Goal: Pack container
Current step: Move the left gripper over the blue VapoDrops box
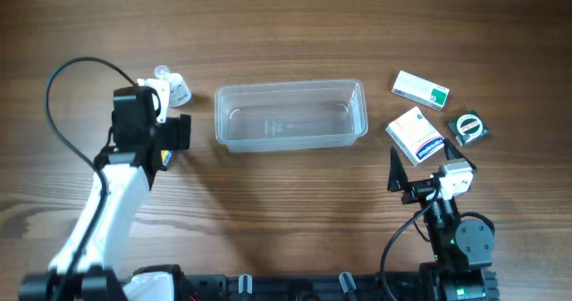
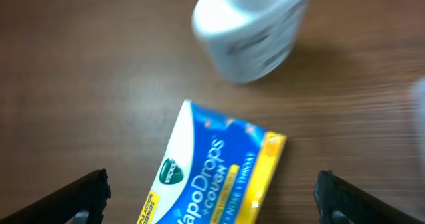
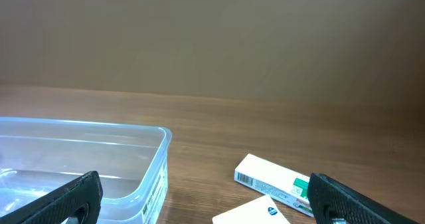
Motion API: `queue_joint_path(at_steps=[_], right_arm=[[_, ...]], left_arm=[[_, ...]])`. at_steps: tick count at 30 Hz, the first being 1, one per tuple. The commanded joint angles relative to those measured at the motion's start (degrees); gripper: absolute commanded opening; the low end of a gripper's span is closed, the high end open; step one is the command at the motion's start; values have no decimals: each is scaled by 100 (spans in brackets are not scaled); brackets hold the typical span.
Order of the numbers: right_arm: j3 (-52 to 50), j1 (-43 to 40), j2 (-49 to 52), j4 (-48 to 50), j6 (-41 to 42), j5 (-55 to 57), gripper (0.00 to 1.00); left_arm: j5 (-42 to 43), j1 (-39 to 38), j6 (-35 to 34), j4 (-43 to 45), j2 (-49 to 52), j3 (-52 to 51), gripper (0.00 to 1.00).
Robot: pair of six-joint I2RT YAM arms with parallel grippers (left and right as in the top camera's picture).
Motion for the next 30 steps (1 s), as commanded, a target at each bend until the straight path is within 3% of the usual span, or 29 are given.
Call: queue_joint_path(at_steps=[1, 9, 10, 12, 13, 15, 21, 30], right_arm=[[-9, -4, -31, 20, -59, -52, 100], [-9, -4, -31, 20, -59, -52, 100], [-9, -4, -31, 20, -57, -52, 100], [-9, -4, -31, 20, -57, -52, 100], [-9, -4, -31, 20, -59, -52, 100], [-9, -4, -31, 20, -59, -52, 100], [-9, -4, -31, 20, -57, -52, 100], [-9, -4, -31, 20, -57, -52, 100]], left_arm=[[68, 647, -638, 125, 337, 48, 100], [76, 1843, -2645, -11, 328, 48, 100], [74, 1912, -2852, -76, 334, 46, 92], [70, 2068, -3165, -234, 358, 35, 63], [70, 2184, -3368, -273, 369, 35, 38], [74, 2350, -3792, -269, 387, 33, 7], [87, 2402, -4035, -151, 682, 31, 4], [1327, 2400, -4022, 612, 1576, 33, 4]])
